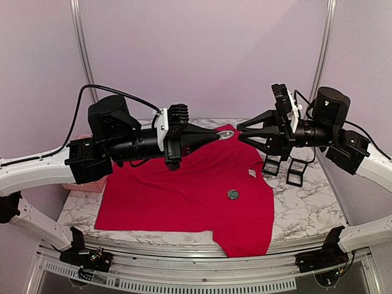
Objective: Pin the brooch onto the clothing
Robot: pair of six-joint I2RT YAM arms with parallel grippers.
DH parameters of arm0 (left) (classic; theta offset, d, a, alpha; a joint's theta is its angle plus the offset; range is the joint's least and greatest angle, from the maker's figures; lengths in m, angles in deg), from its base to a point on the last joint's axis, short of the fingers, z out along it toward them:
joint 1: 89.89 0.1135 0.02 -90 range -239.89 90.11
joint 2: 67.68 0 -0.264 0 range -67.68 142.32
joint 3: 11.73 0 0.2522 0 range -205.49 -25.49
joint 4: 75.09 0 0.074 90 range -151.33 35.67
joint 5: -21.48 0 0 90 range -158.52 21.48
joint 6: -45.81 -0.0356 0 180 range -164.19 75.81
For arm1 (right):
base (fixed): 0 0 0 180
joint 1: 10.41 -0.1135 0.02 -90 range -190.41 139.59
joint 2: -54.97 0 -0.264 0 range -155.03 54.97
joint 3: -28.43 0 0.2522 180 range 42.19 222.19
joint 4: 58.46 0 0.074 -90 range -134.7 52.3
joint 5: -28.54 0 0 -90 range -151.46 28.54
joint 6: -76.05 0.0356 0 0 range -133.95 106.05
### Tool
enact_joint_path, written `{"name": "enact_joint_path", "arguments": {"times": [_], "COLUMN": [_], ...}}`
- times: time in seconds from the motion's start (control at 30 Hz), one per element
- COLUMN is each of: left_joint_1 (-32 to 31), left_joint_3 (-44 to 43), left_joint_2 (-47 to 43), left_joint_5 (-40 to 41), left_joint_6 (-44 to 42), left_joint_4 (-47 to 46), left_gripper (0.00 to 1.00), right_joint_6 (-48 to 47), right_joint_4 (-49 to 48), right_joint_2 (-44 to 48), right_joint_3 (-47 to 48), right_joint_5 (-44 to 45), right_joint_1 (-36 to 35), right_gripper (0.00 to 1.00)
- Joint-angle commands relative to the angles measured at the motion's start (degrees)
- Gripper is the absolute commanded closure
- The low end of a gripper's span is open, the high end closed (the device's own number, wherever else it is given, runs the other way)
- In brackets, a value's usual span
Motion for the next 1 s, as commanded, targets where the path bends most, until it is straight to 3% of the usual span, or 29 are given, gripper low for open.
{"name": "enact_joint_path", "arguments": {"times": [0.0,0.2,0.53,0.83,0.97], "left_joint_1": [-0.97,-1.01,-1.15,-1.15,-1.15], "left_joint_3": [0.44,0.5,0.85,1.31,1.55], "left_joint_2": [-0.43,-0.08,0.24,0.5,0.47], "left_joint_5": [0.62,0.62,0.5,0.01,-0.42], "left_joint_6": [1.3,3.94,5.86,10.57,11.64], "left_joint_4": [0.85,0.73,0.76,0.8,0.85], "left_gripper": [1.0,1.0,1.0,1.0,1.0], "right_joint_6": [0.06,1.5,2.24,3.56,3.9], "right_joint_4": [0.13,-3.88,-5.65,-7.98,-8.37], "right_joint_2": [-0.39,-1.75,-4.53,-4.12,-4.53], "right_joint_3": [-0.09,0.22,1.36,0.98,1.13], "right_joint_5": [-3.21,-5.81,-7.52,-6.83,-7.48], "right_joint_1": [0.3,0.37,0.35,0.32,0.35], "right_gripper": [0.72,0.7,0.92,0.83,0.9]}}
